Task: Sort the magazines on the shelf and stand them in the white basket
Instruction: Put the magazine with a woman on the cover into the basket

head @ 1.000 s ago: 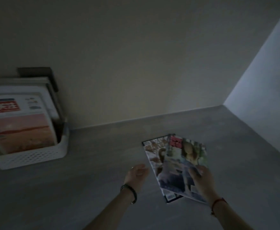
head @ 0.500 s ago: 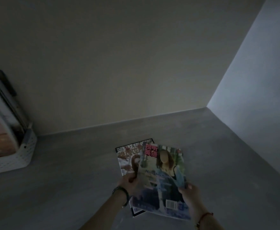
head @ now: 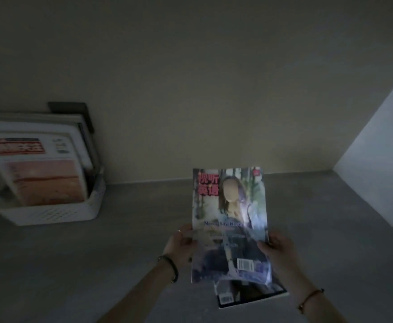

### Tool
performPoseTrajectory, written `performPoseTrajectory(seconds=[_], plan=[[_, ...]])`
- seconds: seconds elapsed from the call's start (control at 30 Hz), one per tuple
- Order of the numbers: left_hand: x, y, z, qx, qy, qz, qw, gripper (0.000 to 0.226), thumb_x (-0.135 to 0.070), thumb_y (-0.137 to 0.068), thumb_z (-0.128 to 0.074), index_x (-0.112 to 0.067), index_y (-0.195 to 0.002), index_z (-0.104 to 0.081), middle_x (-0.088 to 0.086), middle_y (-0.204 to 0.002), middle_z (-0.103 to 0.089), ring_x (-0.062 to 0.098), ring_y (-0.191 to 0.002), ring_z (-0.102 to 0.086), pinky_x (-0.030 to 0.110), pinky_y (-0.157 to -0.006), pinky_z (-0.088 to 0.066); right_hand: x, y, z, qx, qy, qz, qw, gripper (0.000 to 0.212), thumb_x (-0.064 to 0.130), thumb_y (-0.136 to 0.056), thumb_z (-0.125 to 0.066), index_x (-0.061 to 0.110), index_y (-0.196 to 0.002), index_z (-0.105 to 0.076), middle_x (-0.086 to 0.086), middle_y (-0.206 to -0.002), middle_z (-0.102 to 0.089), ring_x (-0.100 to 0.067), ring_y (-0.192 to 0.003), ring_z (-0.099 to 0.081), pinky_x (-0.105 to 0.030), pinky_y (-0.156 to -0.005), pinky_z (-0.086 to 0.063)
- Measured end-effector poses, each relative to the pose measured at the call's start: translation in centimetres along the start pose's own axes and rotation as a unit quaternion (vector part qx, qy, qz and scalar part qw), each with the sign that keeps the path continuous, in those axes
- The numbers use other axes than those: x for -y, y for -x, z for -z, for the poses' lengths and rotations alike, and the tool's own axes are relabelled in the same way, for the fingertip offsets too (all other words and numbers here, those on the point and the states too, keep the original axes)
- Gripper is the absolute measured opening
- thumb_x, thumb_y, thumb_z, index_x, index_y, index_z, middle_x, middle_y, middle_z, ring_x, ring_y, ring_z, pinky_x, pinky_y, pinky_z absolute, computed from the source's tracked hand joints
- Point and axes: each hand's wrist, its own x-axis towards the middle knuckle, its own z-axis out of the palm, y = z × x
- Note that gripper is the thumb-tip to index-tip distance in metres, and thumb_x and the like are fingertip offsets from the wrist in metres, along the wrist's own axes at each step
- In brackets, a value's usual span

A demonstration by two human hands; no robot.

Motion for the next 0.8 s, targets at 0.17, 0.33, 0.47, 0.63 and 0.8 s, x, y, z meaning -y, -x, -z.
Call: performPoseTrajectory(seconds=[0.17,0.33,0.47,0.63,0.8], plan=[[-1.7,1.0,9.3,-0.107,0.015,-0.017,0.994,0.009,-0.007,-0.086,-0.058,-0.015,-0.085,-0.062,0.003,-0.076,-0.062,0.02,-0.07,-0.059,0.027,-0.057,-0.054,5.0,1.4,-6.8,0.077,-0.003,0.048,0.996,0.018,-0.005,-0.074,-0.067,0.011,-0.076,-0.06,-0.013,-0.084,-0.07,-0.028,-0.079,-0.067,-0.043,-0.077,-0.054],[-3.6,2.8,19.1,-0.208,0.084,-0.074,0.972,0.024,0.008,-0.08,-0.06,0.005,-0.104,-0.06,0.005,-0.084,-0.058,0.024,-0.085,-0.056,0.045,-0.091,-0.048,9.7,2.5,-15.7,0.162,0.034,0.109,0.98,0.025,0.0,-0.076,-0.068,0.018,-0.091,-0.058,0.01,-0.082,-0.066,-0.01,-0.078,-0.064,-0.031,-0.068,-0.054],[-5.2,4.0,27.2,-0.239,0.107,-0.067,0.963,0.028,-0.007,-0.085,-0.059,-0.027,-0.068,-0.05,-0.012,-0.065,-0.052,-0.001,-0.054,-0.053,0.018,-0.063,-0.051,14.2,3.9,-23.0,0.188,0.098,0.197,0.957,0.026,0.004,-0.08,-0.063,0.027,-0.075,-0.051,0.005,-0.076,-0.062,-0.023,-0.077,-0.064,-0.048,-0.074,-0.055],[-7.7,3.8,34.8,-0.286,0.082,-0.085,0.951,0.033,-0.001,-0.087,-0.052,-0.024,-0.065,-0.045,-0.01,-0.053,-0.05,-0.001,-0.034,-0.05,0.01,-0.041,-0.047,19.1,4.6,-30.2,0.154,0.116,0.281,0.94,0.021,0.007,-0.08,-0.062,-0.004,-0.067,-0.052,-0.026,-0.069,-0.06,-0.046,-0.078,-0.063,-0.064,-0.072,-0.049],[-9.5,1.9,40.2,-0.332,0.111,-0.149,0.925,0.018,0.001,-0.086,-0.055,-0.015,-0.078,-0.06,-0.006,-0.062,-0.059,0.017,-0.068,-0.052,0.029,-0.066,-0.049,22.4,4.1,-36.0,0.126,0.063,0.296,0.945,0.023,0.006,-0.08,-0.064,-0.014,-0.07,-0.057,-0.034,-0.077,-0.066,-0.048,-0.077,-0.063,-0.065,-0.069,-0.051]])
